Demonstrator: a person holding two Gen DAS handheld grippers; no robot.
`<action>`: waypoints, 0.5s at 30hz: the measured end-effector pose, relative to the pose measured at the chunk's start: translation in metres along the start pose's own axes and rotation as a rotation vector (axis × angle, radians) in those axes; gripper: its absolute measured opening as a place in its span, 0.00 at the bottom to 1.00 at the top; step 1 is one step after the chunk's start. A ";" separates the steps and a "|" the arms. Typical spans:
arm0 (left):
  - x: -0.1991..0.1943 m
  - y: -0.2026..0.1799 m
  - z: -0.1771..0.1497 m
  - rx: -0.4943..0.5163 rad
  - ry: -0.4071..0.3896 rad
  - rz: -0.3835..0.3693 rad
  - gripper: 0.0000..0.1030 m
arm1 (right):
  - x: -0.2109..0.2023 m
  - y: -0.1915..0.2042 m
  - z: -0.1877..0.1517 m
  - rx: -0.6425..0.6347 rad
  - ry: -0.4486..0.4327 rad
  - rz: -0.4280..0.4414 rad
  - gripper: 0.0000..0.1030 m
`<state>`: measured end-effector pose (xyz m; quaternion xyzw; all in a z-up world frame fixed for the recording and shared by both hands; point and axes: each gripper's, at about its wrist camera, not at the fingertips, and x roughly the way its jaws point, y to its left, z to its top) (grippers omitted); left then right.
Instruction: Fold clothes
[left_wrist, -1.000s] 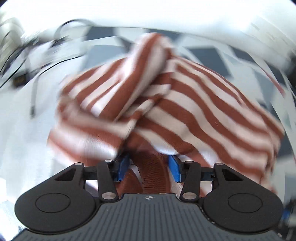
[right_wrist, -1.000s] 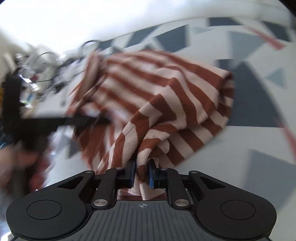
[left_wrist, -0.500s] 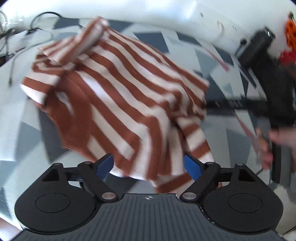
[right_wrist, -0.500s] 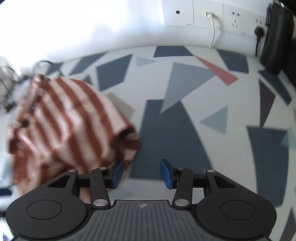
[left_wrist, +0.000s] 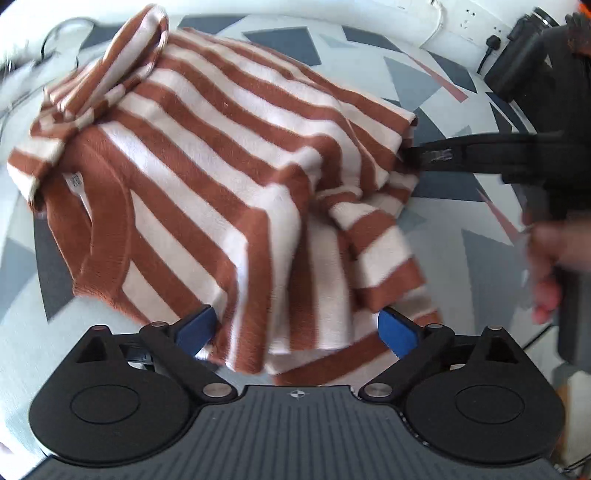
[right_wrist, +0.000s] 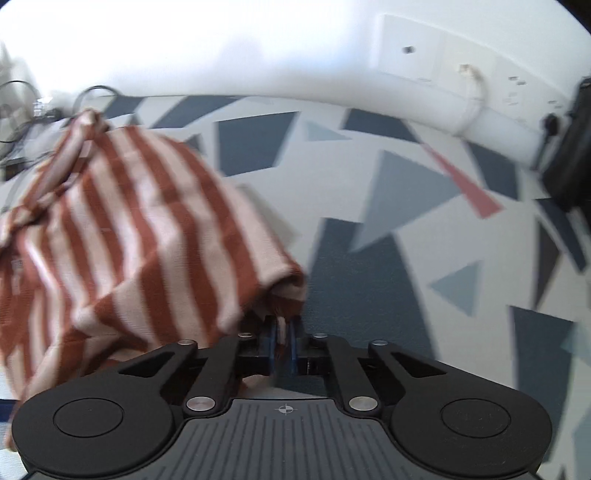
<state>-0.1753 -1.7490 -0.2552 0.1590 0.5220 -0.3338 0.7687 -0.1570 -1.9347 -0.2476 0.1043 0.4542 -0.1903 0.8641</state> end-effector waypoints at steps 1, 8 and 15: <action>0.001 -0.002 0.001 0.022 -0.005 0.028 0.90 | -0.003 -0.007 0.001 0.025 -0.014 -0.012 0.03; 0.000 0.024 0.016 -0.042 -0.062 -0.002 0.46 | -0.026 -0.049 -0.002 0.132 -0.042 -0.054 0.03; 0.000 0.065 0.038 -0.177 -0.060 -0.086 0.22 | -0.034 -0.056 -0.028 0.218 -0.033 -0.046 0.03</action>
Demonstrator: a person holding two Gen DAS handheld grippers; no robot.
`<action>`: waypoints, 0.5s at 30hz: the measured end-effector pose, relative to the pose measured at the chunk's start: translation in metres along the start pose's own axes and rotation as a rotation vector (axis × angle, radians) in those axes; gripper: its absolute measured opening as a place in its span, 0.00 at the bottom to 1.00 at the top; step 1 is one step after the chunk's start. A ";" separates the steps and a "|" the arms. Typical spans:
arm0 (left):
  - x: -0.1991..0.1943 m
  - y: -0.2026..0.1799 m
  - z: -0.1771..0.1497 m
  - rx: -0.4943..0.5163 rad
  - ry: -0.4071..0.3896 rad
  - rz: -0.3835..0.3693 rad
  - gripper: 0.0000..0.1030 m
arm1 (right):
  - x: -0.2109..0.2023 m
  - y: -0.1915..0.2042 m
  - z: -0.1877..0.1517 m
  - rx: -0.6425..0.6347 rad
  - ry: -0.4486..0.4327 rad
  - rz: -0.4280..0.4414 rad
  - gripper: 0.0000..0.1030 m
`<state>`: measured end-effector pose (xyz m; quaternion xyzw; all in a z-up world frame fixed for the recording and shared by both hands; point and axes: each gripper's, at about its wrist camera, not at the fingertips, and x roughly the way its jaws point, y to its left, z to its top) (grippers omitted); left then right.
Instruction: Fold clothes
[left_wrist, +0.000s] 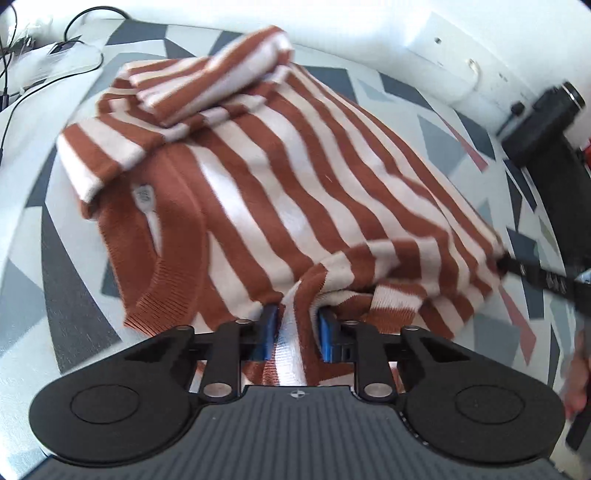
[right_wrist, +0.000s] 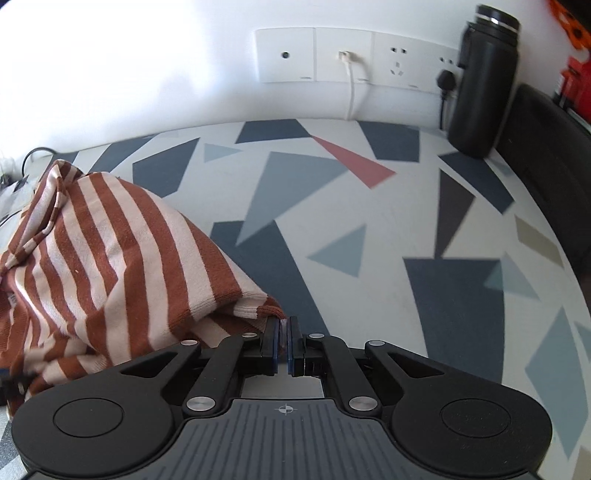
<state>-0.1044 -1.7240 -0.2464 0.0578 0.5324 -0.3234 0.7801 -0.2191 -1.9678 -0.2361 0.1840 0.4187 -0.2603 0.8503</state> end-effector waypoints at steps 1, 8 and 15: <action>0.000 0.001 0.003 0.009 -0.012 0.022 0.21 | 0.000 -0.001 -0.002 0.020 0.008 0.008 0.03; 0.004 0.002 0.023 -0.071 -0.063 0.178 0.26 | -0.033 0.029 -0.033 0.030 0.056 0.149 0.03; -0.019 0.001 0.007 0.010 -0.065 0.193 0.67 | -0.040 0.043 -0.034 0.058 0.072 0.196 0.05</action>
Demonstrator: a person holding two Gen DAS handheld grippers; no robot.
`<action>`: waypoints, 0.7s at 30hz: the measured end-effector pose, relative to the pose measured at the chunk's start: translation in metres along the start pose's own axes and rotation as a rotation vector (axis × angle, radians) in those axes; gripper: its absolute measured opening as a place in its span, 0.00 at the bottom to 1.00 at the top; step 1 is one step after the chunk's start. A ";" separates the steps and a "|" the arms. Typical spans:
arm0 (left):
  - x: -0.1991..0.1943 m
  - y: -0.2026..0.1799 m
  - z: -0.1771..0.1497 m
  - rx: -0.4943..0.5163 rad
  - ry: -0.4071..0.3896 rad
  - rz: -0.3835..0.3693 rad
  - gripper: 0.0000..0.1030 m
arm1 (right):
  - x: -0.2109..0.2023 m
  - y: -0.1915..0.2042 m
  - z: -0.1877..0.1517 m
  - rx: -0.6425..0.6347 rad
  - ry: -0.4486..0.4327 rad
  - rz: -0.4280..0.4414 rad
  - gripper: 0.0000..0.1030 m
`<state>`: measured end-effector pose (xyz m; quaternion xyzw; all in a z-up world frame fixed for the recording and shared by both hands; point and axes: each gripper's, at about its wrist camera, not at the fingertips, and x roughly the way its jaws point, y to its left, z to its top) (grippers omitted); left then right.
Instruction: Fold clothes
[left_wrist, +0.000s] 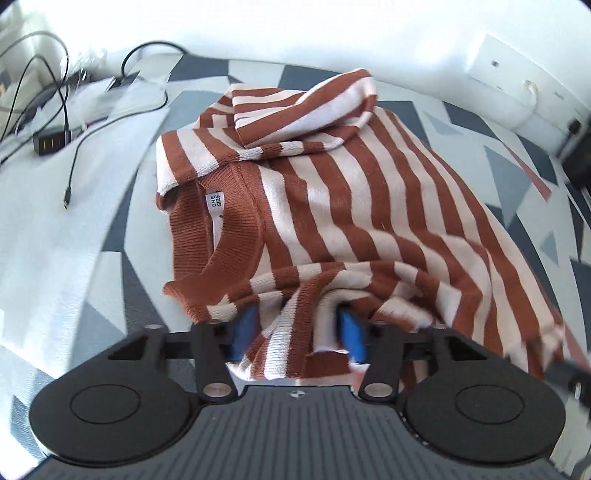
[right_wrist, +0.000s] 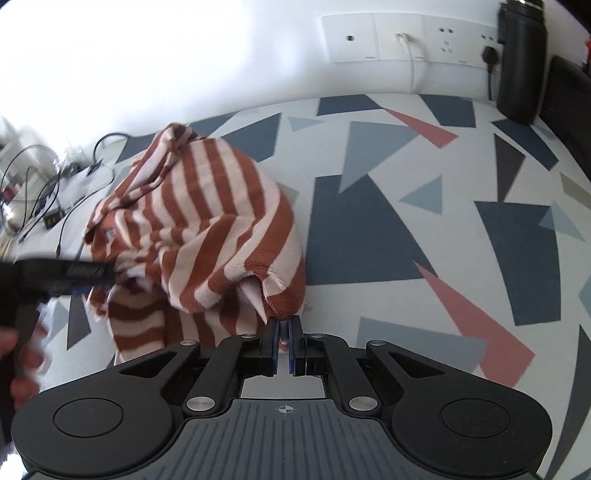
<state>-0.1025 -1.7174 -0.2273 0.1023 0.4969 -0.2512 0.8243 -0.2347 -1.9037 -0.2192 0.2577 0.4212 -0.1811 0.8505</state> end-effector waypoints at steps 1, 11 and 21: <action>-0.007 0.004 -0.005 0.005 -0.006 -0.013 0.74 | 0.000 -0.005 0.001 0.031 0.005 0.003 0.06; -0.023 -0.025 -0.031 0.133 0.018 -0.152 0.88 | 0.007 -0.038 -0.009 0.191 0.013 0.016 0.31; -0.009 -0.011 -0.041 0.038 0.035 -0.042 0.36 | 0.044 -0.018 0.002 0.140 -0.032 0.014 0.48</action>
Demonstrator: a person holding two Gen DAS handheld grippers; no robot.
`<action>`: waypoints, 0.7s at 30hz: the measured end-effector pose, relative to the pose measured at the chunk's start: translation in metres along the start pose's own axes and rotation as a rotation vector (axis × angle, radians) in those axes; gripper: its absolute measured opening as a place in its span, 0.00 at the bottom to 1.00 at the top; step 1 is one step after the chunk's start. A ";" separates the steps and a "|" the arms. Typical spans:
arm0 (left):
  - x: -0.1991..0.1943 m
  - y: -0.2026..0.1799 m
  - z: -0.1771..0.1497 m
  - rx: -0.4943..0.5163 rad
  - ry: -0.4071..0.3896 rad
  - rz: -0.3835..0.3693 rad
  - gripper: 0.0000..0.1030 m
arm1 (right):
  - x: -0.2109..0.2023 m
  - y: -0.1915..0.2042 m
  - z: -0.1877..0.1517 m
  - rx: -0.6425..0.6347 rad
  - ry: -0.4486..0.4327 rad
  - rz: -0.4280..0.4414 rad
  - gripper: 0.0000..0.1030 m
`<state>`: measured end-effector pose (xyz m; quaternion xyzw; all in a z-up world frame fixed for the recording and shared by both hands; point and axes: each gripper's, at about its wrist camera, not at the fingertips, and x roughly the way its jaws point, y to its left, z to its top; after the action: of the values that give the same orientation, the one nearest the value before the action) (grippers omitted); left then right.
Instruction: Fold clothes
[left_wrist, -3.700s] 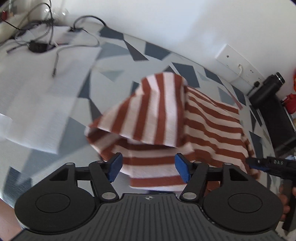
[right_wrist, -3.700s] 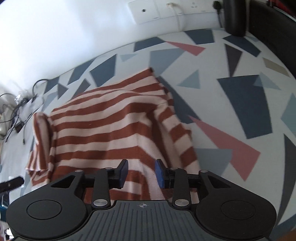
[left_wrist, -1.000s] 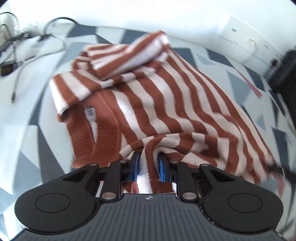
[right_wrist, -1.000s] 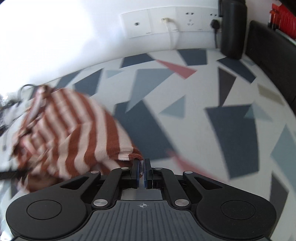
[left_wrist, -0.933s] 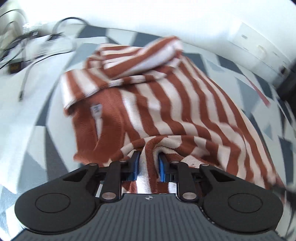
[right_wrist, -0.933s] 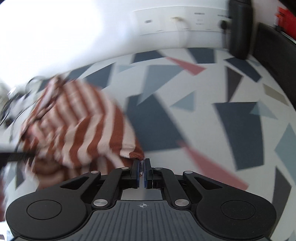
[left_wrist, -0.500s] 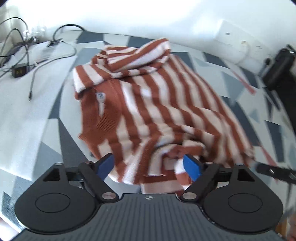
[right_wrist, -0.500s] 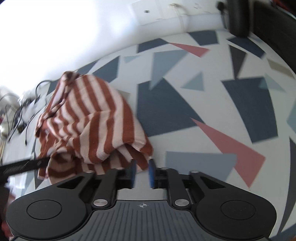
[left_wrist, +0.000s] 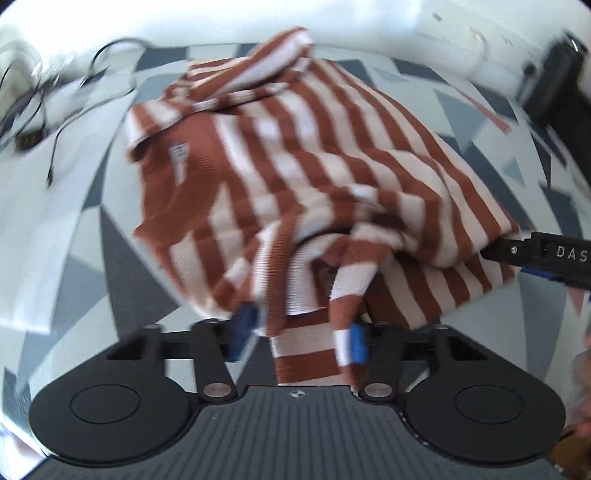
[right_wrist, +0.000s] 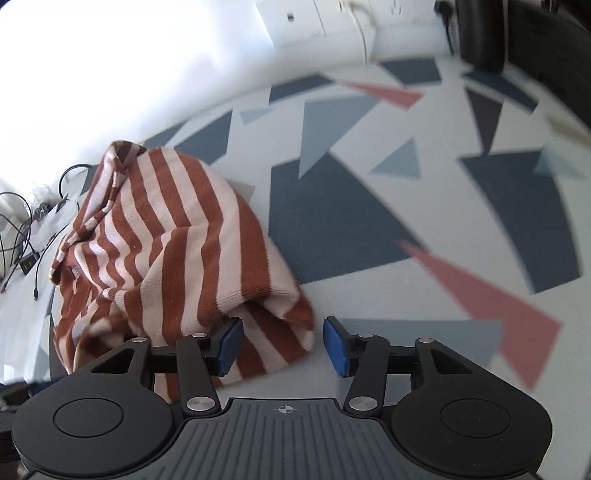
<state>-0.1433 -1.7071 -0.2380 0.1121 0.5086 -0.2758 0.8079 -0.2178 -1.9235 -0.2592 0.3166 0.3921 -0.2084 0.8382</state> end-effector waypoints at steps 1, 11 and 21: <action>-0.002 0.006 0.000 -0.029 -0.004 -0.003 0.30 | 0.002 0.004 0.000 -0.008 -0.006 -0.005 0.49; -0.004 0.019 0.010 -0.091 -0.006 -0.005 0.27 | -0.022 -0.003 0.009 0.032 -0.119 -0.074 0.07; 0.004 -0.024 0.021 0.009 -0.010 -0.080 0.27 | -0.104 -0.003 0.020 -0.111 -0.466 -0.169 0.06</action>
<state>-0.1397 -1.7375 -0.2298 0.0941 0.5075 -0.3107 0.7981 -0.2719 -1.9288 -0.1687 0.1795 0.2241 -0.3233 0.9017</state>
